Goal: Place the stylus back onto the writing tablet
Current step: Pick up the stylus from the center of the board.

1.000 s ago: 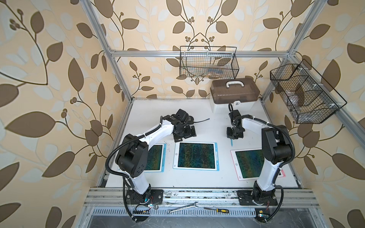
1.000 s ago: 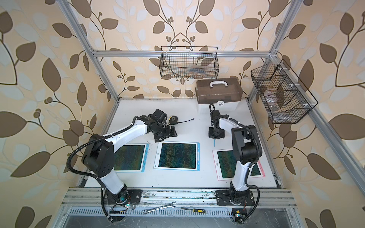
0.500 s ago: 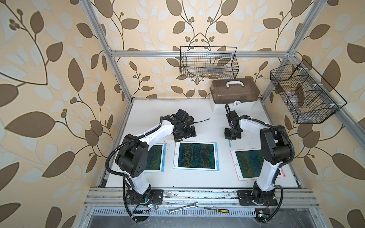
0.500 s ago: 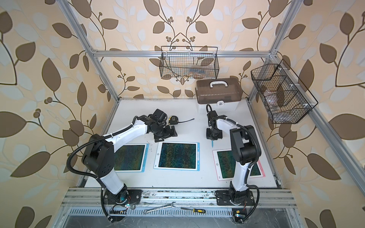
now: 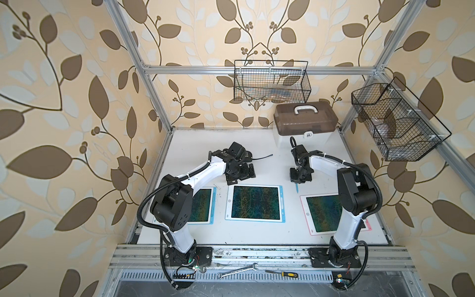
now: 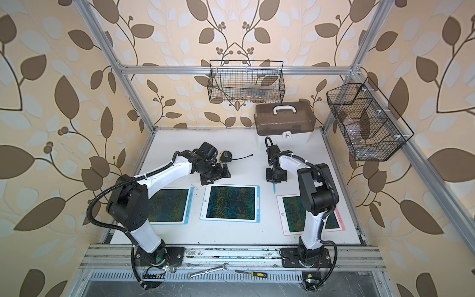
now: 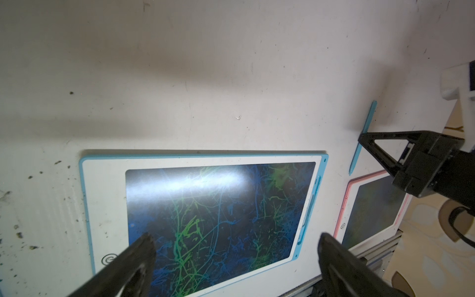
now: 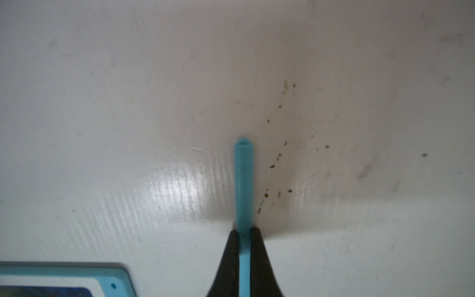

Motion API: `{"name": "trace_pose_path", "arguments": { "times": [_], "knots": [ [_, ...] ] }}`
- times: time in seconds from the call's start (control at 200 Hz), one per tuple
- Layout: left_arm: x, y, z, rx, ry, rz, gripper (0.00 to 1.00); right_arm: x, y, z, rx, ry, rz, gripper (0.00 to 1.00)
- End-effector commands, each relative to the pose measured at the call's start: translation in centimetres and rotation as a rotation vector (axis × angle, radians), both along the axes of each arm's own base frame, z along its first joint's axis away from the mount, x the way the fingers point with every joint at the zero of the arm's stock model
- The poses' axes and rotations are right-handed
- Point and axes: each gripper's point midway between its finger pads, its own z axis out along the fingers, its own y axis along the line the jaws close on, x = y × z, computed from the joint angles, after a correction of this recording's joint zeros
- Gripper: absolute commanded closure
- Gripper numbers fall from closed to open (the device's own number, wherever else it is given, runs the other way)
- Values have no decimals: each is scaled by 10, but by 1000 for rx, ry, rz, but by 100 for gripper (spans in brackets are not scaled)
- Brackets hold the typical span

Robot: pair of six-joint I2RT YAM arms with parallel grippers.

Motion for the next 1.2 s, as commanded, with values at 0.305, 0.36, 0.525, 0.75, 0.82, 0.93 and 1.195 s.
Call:
{"name": "trace_pose_path", "arguments": {
  "times": [0.305, 0.36, 0.525, 0.75, 0.82, 0.93, 1.195],
  "knots": [
    [-4, -3, 0, -10, 5, -19, 1, -14, 11, 10, 14, 7, 13, 93],
    [-4, -3, -1, -10, 5, -18, 1, -14, 12, 10, 14, 7, 14, 93],
    [-5, -3, -1, -10, 5, -20, 1, -17, 17, 10, 17, 7, 22, 92],
    [-5, -3, -2, -13, 6, -18, 1, -24, 22, 9, 19, 15, 34, 92],
    [-6, -4, -3, -11, 7, -19, 1, -27, 24, 9, 19, 16, 39, 92],
    [-6, -3, -4, -14, 8, -17, 1, -29, 25, 9, 22, 15, 38, 92],
    [-7, -4, -5, -14, 9, -22, 1, -35, 31, 12, 24, 18, 48, 92]
  ]
}}
